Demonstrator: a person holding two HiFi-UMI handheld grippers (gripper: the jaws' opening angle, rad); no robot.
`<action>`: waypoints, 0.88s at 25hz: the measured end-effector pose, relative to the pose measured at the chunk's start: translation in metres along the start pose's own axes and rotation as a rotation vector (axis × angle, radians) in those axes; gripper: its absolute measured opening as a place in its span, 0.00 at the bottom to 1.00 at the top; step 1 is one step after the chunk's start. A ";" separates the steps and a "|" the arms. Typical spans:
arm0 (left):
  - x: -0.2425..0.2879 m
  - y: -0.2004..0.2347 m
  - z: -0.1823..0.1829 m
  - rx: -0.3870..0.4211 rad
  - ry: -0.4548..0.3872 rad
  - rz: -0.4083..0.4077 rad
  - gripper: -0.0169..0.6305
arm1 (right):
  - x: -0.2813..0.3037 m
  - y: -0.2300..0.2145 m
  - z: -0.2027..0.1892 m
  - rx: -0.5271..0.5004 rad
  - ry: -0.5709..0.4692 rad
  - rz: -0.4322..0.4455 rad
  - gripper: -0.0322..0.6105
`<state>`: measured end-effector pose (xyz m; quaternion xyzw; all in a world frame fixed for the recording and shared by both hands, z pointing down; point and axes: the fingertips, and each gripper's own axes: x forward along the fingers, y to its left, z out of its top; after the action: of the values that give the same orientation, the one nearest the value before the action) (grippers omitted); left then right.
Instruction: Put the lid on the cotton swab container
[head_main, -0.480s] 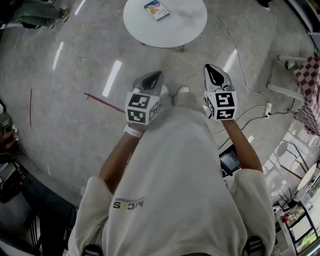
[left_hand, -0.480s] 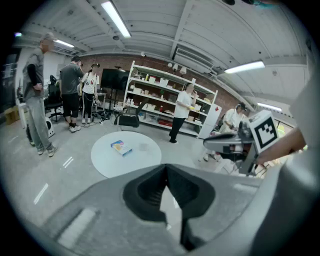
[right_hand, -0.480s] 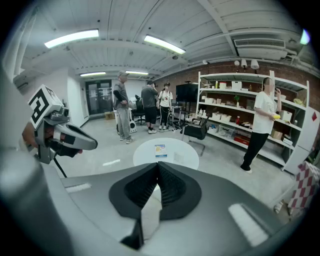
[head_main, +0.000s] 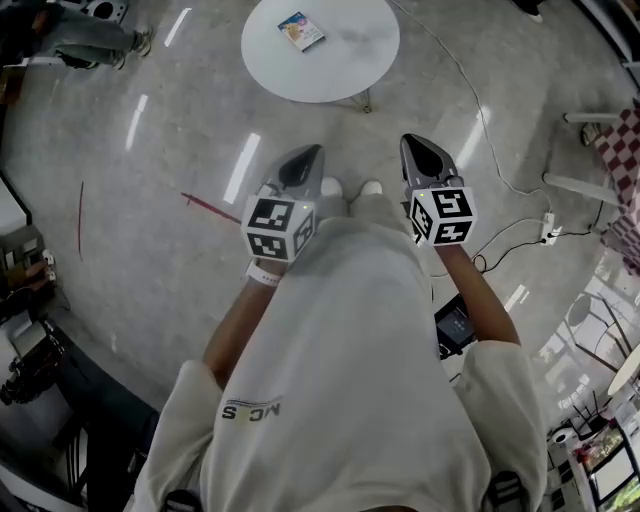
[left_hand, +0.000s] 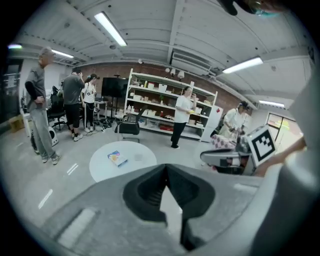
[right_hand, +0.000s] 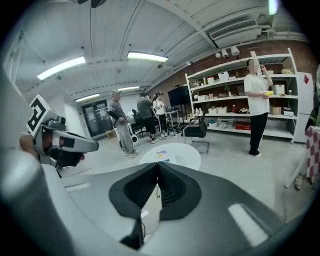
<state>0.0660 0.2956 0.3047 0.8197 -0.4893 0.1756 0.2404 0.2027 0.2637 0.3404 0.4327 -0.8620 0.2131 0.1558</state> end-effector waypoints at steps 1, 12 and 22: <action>0.002 -0.006 0.002 0.005 -0.002 0.000 0.03 | -0.002 -0.005 -0.002 0.012 -0.003 0.000 0.05; 0.044 -0.028 0.000 -0.012 0.054 0.016 0.03 | 0.007 -0.048 -0.013 -0.010 0.010 -0.003 0.05; 0.108 0.035 0.049 0.000 0.048 -0.071 0.03 | 0.084 -0.057 0.034 -0.079 0.020 -0.030 0.05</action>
<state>0.0872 0.1761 0.3284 0.8322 -0.4540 0.1866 0.2579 0.1972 0.1592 0.3625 0.4369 -0.8616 0.1806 0.1848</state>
